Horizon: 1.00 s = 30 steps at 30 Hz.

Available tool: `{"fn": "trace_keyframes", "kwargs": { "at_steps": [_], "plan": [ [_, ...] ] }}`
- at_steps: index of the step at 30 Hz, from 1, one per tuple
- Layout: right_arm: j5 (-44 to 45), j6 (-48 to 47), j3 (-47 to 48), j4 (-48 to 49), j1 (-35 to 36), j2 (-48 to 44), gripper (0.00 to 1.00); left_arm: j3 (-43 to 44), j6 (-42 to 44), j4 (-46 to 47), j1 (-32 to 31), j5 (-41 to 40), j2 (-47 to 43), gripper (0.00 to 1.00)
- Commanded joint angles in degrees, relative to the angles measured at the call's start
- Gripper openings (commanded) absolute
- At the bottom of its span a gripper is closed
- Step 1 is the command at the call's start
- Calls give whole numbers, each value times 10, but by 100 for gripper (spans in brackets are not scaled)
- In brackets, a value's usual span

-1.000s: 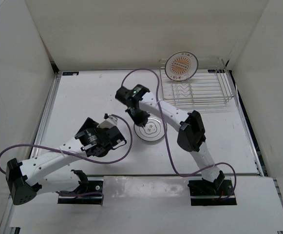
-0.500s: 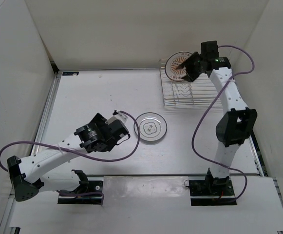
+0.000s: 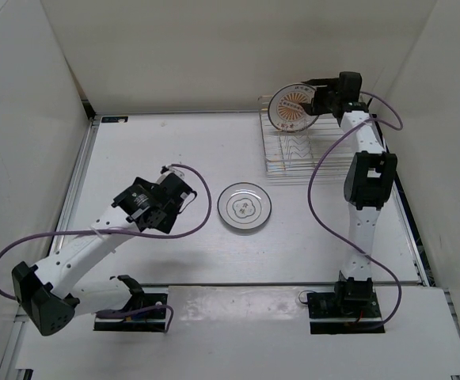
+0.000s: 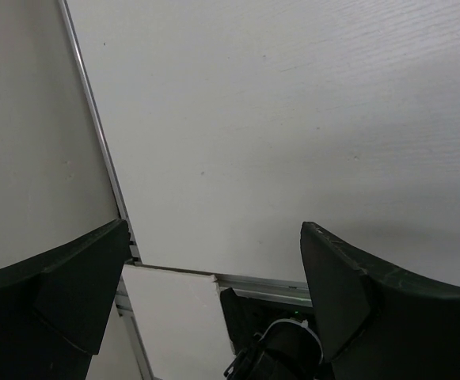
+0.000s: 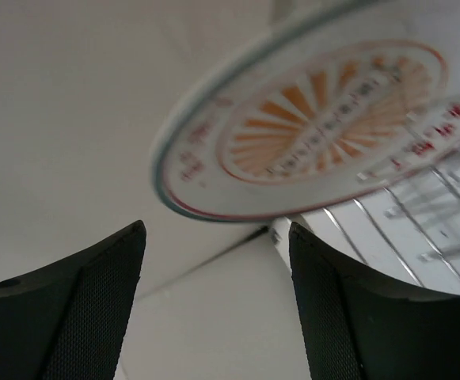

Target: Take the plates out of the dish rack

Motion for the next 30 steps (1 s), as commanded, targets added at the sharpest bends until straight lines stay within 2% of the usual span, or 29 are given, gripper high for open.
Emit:
{"fn": "trace_keyframes", "kwargs": {
  "at_steps": [1, 5, 10, 22, 26, 30],
  "plan": [
    [17, 59, 92, 74, -1, 29, 75, 9, -2, 25, 50, 39, 2, 100],
    [23, 65, 76, 86, -27, 32, 77, 12, 17, 61, 97, 90, 31, 100],
    [-19, 97, 79, 88, -35, 64, 78, 7, 23, 100, 98, 85, 56, 100],
    [-54, 119, 94, 112, -45, 112, 77, 5, 5, 99, 102, 67, 86, 100],
    [-79, 121, 89, 118, -50, 119, 76, 7, 0, 105, 107, 66, 96, 100],
    [-119, 119, 72, 114, -57, 112, 68, 10, -6, 105, 107, 64, 104, 100]
  ]
}}
